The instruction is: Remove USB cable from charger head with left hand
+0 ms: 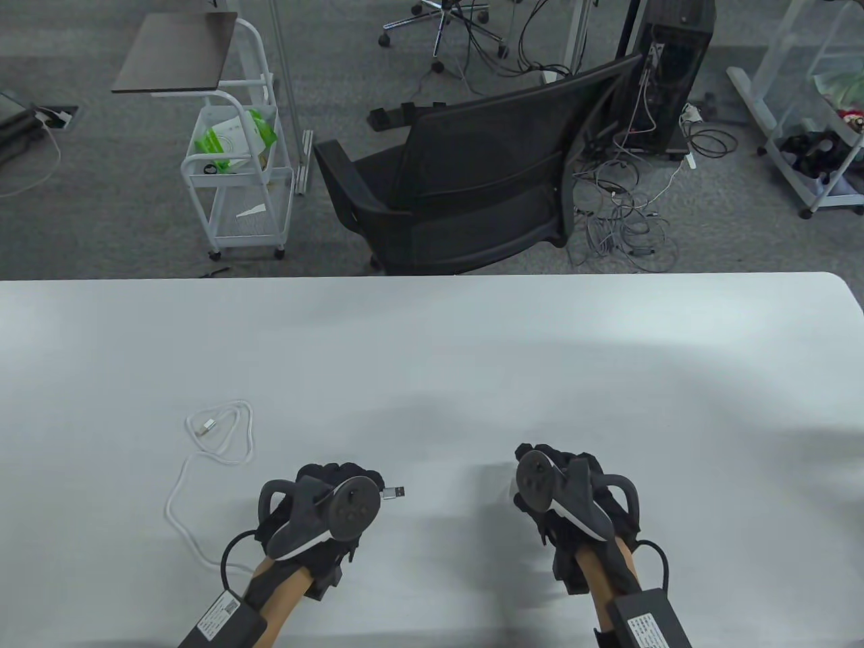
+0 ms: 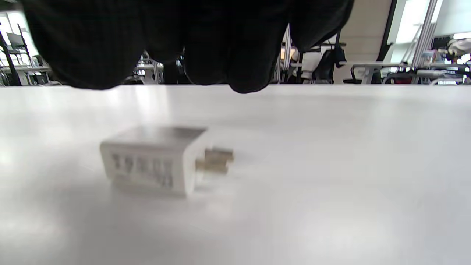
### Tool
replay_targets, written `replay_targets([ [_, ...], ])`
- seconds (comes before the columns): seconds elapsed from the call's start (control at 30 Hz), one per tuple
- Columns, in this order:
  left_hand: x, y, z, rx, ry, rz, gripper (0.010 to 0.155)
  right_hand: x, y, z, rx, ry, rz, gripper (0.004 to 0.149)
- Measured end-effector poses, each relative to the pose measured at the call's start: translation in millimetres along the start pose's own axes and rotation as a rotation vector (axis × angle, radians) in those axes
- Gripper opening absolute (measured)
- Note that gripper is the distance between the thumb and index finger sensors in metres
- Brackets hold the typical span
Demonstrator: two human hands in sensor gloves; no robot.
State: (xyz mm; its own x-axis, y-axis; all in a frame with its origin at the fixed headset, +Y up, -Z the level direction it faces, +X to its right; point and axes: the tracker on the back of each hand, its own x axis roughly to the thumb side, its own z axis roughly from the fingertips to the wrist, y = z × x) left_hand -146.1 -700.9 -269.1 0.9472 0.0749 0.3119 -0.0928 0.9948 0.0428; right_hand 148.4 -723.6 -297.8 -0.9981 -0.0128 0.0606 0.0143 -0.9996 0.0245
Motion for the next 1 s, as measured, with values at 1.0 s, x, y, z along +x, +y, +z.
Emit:
replay_targets([
  [1.0, 24.4, -68.5, -69.6, -0.2, 0.222, -0.393, 0.041, -39.0, -4.2, 4.7, 0.05, 0.052, -0.082, 0.066],
])
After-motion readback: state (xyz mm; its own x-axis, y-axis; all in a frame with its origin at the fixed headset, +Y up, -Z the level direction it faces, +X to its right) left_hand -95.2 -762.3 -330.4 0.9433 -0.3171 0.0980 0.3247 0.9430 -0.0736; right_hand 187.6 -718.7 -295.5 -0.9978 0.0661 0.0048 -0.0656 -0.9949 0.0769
